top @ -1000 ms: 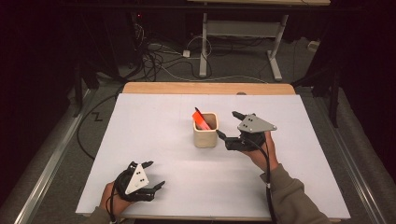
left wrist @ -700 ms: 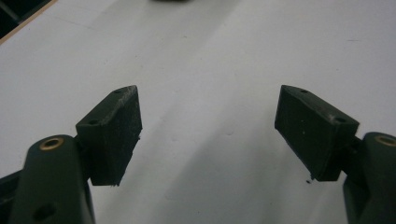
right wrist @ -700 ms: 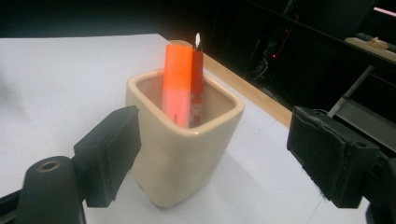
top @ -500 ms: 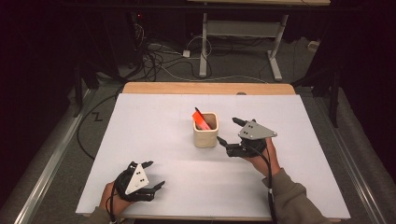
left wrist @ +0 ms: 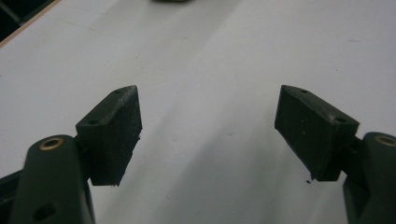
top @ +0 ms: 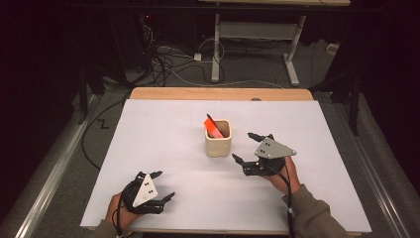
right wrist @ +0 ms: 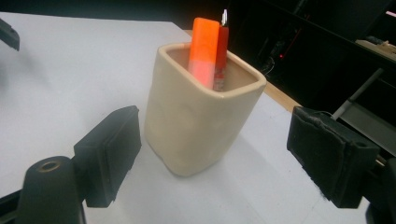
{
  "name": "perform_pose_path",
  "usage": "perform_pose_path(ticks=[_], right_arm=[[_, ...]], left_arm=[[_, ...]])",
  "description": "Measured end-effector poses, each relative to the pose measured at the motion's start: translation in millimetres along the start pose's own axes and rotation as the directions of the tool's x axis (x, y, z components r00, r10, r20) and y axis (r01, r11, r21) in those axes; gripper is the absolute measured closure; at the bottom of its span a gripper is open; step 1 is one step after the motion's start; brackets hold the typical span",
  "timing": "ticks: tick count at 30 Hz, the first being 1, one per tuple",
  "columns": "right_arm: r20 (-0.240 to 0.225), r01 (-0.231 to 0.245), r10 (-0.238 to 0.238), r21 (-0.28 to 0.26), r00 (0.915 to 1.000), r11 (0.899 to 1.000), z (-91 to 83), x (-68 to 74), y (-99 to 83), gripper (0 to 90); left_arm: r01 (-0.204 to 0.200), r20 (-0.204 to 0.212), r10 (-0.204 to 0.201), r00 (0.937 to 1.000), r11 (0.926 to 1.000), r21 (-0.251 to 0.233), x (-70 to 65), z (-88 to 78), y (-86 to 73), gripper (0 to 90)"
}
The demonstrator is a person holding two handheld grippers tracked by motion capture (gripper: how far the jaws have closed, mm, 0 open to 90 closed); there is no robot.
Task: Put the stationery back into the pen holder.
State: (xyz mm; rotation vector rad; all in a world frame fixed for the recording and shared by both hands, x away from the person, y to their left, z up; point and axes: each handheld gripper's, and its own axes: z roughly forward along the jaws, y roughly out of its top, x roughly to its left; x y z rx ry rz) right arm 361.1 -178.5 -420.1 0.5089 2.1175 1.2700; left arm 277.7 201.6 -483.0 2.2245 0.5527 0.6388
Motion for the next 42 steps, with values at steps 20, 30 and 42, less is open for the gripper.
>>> perform_pose_path(ticks=[20,30,42], right_arm=[[0.031,0.024,-0.023,-0.006,0.9993,1.000,-26.8,4.2,-18.1,18.5],[0.024,0.023,-0.023,0.006,0.9995,1.000,-37.4,6.2,-30.6,18.6],[0.006,0.021,-0.021,0.036,0.9998,0.999,-49.2,9.4,-53.8,19.5]], left_arm=[[-0.007,-0.005,0.007,1.0000,1.0000,-0.002,0.4,0.5,0.6,22.3],[-0.010,-0.003,0.010,0.9999,1.0000,-0.001,0.4,1.1,0.7,22.3],[-0.003,0.007,0.003,1.0000,1.0000,0.004,0.7,3.5,1.0,22.3]])
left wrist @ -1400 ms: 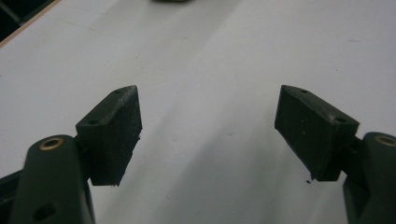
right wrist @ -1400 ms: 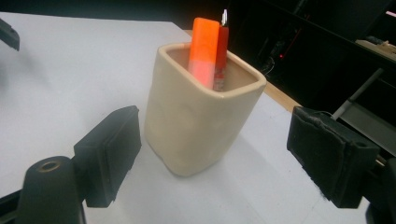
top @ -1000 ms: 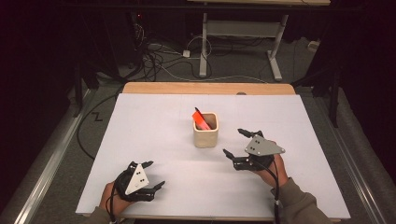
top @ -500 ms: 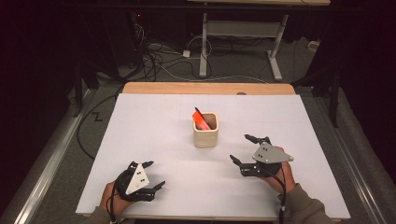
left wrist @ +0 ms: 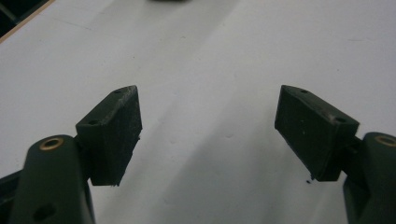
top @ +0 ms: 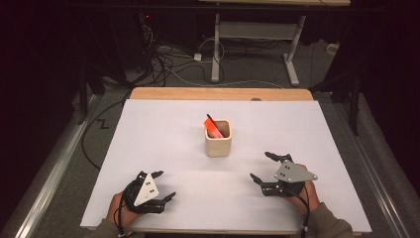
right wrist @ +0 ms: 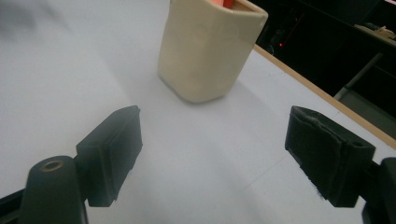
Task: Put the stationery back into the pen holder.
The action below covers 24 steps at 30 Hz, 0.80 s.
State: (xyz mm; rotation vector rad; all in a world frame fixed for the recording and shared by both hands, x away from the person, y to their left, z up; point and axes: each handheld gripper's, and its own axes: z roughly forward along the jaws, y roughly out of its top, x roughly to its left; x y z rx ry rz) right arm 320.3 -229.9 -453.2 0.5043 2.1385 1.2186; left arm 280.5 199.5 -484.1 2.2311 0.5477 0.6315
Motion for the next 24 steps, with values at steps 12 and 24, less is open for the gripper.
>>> perform_pose_path(ticks=[12,24], right_arm=[[0.005,0.007,-0.007,0.036,1.0000,0.999,-18.4,5.8,-22.6,19.1],[0.010,-0.030,0.030,0.019,0.9995,0.999,-42.6,9.1,-39.0,18.8]], left_arm=[[0.001,-0.016,-0.001,0.9999,1.0000,-0.009,2.8,-0.3,1.6,22.3],[-0.002,-0.019,0.002,0.9998,1.0000,-0.005,1.4,0.4,2.7,22.3]])
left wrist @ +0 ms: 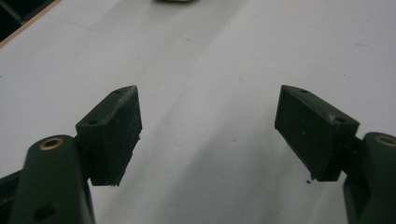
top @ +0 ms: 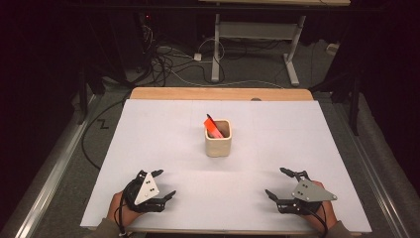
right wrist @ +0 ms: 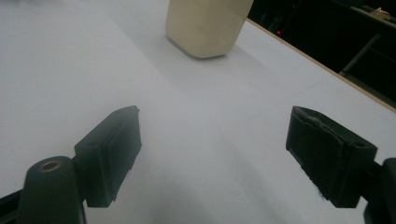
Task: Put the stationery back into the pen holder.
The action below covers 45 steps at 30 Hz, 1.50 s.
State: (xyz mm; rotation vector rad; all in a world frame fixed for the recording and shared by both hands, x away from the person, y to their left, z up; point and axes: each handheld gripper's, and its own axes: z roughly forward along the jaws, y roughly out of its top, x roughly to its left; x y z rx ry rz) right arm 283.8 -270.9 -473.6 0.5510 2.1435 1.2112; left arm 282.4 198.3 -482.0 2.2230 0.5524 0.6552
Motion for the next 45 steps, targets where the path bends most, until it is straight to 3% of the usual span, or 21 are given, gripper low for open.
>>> perform_pose_path(ticks=[12,45], right_arm=[[0.018,-0.006,0.007,-0.023,0.9998,1.000,-7.5,2.7,1.3,18.7],[0.026,-0.003,0.003,0.004,0.9997,1.000,-5.7,4.0,-1.3,19.5]], left_arm=[[-0.020,0.012,0.020,0.9997,0.9998,-0.002,-2.6,-0.1,1.3,22.3],[-0.011,0.023,0.011,0.9997,0.9999,0.003,-1.2,4.9,2.6,22.3]])
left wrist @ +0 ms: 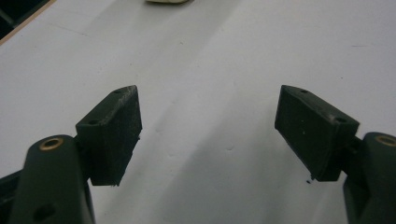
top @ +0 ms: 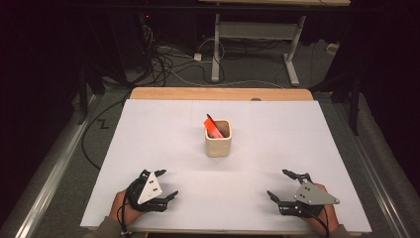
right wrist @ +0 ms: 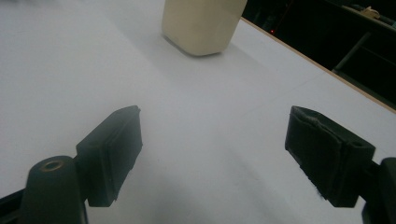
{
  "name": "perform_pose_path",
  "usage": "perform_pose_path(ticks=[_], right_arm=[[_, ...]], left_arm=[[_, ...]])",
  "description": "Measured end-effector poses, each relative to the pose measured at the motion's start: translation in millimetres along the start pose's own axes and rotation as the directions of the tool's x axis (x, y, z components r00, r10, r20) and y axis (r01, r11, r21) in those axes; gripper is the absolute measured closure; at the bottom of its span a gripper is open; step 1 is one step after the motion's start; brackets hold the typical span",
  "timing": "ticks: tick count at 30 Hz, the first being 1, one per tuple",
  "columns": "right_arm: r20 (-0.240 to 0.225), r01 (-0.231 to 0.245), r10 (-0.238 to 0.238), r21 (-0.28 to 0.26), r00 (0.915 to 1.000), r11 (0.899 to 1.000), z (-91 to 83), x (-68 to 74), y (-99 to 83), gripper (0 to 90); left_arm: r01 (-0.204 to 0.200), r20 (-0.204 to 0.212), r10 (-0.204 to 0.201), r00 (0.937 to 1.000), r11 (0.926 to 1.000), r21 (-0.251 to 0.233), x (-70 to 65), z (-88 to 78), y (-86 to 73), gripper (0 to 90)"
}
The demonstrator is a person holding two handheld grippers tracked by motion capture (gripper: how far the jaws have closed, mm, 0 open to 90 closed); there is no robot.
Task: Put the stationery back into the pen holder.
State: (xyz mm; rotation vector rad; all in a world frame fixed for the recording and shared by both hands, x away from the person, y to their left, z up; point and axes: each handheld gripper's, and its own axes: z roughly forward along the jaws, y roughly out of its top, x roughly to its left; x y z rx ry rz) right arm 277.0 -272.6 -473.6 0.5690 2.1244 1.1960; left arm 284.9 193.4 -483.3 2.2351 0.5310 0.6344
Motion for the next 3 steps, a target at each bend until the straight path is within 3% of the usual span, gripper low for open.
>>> perform_pose_path(ticks=[3], right_arm=[[0.000,0.002,-0.002,-0.002,1.0000,1.000,-0.3,0.6,0.8,19.5]], left_arm=[[0.000,-0.001,0.000,1.0000,1.0000,-0.001,-0.3,0.2,0.3,22.3]])
